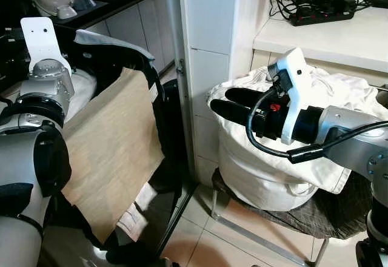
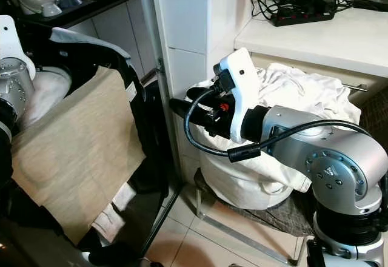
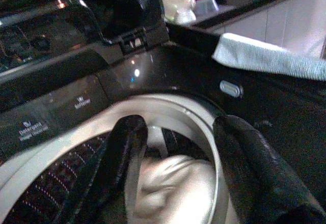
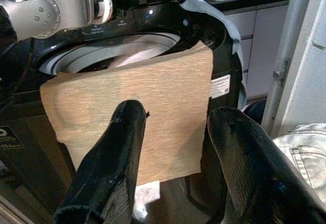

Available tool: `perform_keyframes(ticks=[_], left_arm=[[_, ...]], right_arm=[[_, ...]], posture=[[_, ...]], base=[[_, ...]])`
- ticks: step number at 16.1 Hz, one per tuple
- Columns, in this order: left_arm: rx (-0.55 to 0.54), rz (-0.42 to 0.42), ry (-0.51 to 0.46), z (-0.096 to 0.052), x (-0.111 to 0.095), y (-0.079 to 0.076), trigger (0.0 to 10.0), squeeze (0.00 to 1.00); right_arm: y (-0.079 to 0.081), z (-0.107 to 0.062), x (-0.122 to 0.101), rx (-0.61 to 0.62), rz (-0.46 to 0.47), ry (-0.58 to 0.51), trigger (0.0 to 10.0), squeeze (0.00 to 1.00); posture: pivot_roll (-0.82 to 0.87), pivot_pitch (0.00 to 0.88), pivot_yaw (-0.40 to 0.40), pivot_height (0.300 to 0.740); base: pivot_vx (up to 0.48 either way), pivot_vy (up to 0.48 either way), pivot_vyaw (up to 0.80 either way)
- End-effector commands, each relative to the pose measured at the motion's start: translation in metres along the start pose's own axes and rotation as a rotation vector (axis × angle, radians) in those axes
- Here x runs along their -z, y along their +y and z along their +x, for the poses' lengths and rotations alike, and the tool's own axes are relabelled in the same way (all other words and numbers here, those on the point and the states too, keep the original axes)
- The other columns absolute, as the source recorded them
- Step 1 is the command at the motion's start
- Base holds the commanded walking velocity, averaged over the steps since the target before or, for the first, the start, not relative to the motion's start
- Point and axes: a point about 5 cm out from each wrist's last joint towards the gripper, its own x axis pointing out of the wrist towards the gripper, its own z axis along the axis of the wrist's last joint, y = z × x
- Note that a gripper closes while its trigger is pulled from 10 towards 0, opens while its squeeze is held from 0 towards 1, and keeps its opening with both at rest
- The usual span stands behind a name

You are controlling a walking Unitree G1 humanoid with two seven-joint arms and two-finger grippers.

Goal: Clothes washing

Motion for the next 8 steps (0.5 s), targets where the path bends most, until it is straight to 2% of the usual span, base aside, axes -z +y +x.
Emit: perform_keyframes(ticks=[1,2,4,5,6,7,8], left_arm=[[0.015,0.017,0.022,0.0,0.002,0.001,10.0,1.0],[0.034,-0.004,0.046,0.0,0.009,-0.002,10.0,0.0],[0.143,-0.042,0.0,-0.004,0.006,-0.023,10.0,0.0],[0.353,-0.072,-0.095,-0.013,-0.006,-0.054,10.0,0.0],[0.47,-0.075,-0.134,-0.019,-0.01,-0.07,10.0,0.0],[0.6,-0.079,-0.158,-0.027,-0.011,-0.086,10.0,0.0],[0.87,-0.085,-0.262,-0.046,-0.01,-0.112,10.0,0.0]], right_arm=[[0.0,0.001,-0.003,0.005,-0.014,-0.009,10.0,0.0],[0.0,0.001,-0.002,0.008,-0.015,-0.007,10.0,0.0],[-0.008,-0.001,-0.001,0.088,-0.017,-0.009,10.0,0.0],[-0.033,-0.004,0.003,0.316,-0.073,0.025,10.0,0.0],[-0.044,-0.007,0.006,0.407,-0.098,0.051,10.0,0.0],[-0.054,-0.011,0.008,0.489,-0.124,0.077,10.0,1.0],[-0.073,-0.021,0.01,0.612,-0.138,0.093,10.0,1.0]], posture=[[-0.14,0.0,0.12,0.74],[-0.14,0.0,0.124,0.74],[-0.14,0.0,0.125,0.74],[-0.15,0.0,0.128,0.74],[-0.15,0.0,0.128,0.74],[-0.15,0.0,0.128,0.74],[-0.15,0.0,0.128,0.74]], base=[[0.0,0.0,0.0],[0.0,0.0,0.0],[0.0,0.0,0.0],[0.0,0.0,0.0],[0.0,0.0,0.0],[0.0,0.0,0.0],[0.0,0.0,0.0]])
